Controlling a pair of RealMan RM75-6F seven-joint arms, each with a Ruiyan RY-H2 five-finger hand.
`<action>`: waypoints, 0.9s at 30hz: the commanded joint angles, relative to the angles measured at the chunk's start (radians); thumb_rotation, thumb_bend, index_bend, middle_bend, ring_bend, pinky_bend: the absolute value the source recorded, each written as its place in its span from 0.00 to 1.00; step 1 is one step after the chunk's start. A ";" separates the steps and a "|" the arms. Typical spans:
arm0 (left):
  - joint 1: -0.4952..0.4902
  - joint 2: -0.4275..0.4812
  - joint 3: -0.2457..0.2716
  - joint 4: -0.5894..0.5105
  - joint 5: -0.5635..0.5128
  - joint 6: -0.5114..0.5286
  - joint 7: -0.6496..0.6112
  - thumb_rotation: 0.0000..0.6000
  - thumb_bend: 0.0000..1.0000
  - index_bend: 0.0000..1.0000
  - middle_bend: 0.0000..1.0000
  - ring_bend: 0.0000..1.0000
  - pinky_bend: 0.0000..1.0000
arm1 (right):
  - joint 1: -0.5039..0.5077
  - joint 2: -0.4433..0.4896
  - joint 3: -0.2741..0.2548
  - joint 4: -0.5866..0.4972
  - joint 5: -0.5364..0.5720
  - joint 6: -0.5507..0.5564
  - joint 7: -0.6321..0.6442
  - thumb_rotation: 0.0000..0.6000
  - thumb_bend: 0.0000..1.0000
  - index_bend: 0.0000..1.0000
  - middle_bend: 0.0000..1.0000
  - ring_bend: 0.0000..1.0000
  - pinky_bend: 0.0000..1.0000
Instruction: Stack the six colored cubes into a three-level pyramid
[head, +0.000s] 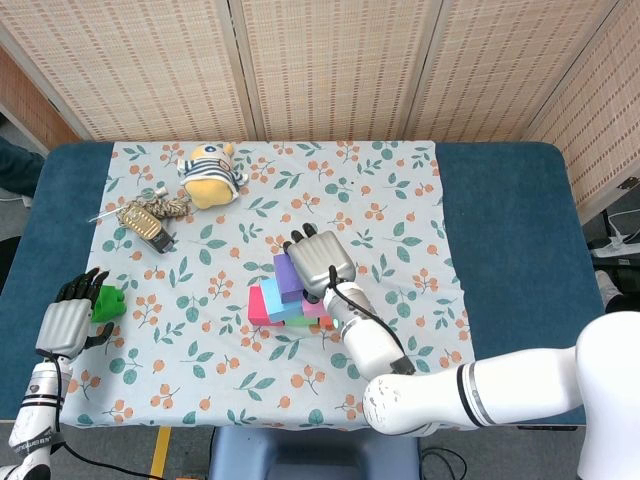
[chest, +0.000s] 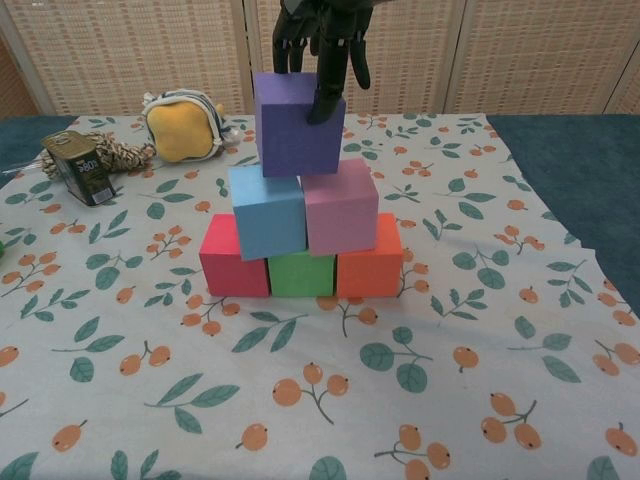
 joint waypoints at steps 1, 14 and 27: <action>0.000 0.003 0.001 -0.006 -0.002 -0.001 0.004 1.00 0.36 0.00 0.00 0.01 0.13 | 0.004 0.006 -0.002 -0.007 0.008 -0.006 -0.008 1.00 0.29 0.58 0.13 0.07 0.46; 0.002 0.007 0.000 -0.011 0.002 0.004 0.000 1.00 0.36 0.00 0.00 0.01 0.13 | 0.027 -0.015 -0.025 0.003 0.044 -0.013 -0.034 1.00 0.29 0.58 0.13 0.07 0.46; 0.001 0.006 0.000 -0.006 0.001 -0.001 -0.004 1.00 0.36 0.00 0.00 0.01 0.13 | 0.041 -0.009 -0.029 0.008 0.092 -0.028 -0.058 1.00 0.29 0.17 0.07 0.07 0.46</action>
